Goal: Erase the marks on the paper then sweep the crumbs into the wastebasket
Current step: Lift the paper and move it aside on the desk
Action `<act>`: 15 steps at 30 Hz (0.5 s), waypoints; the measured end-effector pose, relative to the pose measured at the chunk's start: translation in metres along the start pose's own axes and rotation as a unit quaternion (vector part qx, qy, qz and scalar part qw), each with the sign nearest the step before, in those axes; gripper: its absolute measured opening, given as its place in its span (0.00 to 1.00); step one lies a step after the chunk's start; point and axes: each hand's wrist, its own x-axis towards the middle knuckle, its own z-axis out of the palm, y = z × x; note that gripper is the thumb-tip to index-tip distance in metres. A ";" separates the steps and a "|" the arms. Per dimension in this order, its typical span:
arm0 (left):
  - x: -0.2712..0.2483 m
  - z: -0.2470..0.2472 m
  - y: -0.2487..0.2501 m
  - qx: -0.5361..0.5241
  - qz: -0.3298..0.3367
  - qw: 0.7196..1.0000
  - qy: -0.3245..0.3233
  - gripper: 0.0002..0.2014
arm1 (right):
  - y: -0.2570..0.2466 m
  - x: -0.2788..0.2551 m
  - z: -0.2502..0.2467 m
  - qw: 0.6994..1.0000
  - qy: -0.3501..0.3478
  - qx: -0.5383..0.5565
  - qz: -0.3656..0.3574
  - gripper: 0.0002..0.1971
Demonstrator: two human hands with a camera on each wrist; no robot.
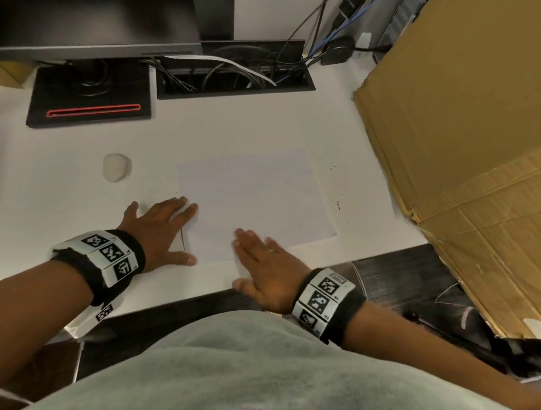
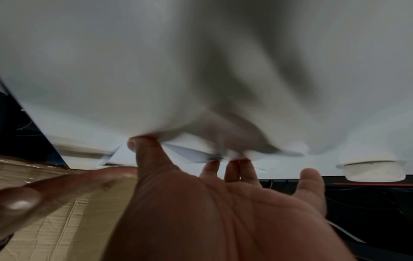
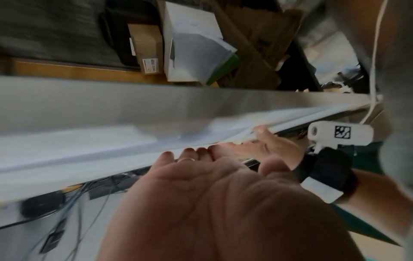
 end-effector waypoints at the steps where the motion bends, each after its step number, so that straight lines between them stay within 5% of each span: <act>1: 0.000 0.000 0.000 -0.003 0.000 1.000 0.001 0.53 | 0.007 -0.002 0.001 1.000 0.000 -0.007 0.005 0.36; 8: 0.000 -0.001 0.000 -0.010 -0.003 1.000 0.002 0.52 | 0.104 -0.034 -0.011 0.982 0.039 0.016 0.182 0.38; 15: -0.001 -0.001 0.011 -0.074 -0.015 0.993 0.090 0.41 | 0.107 -0.032 -0.008 0.983 0.049 0.015 0.177 0.37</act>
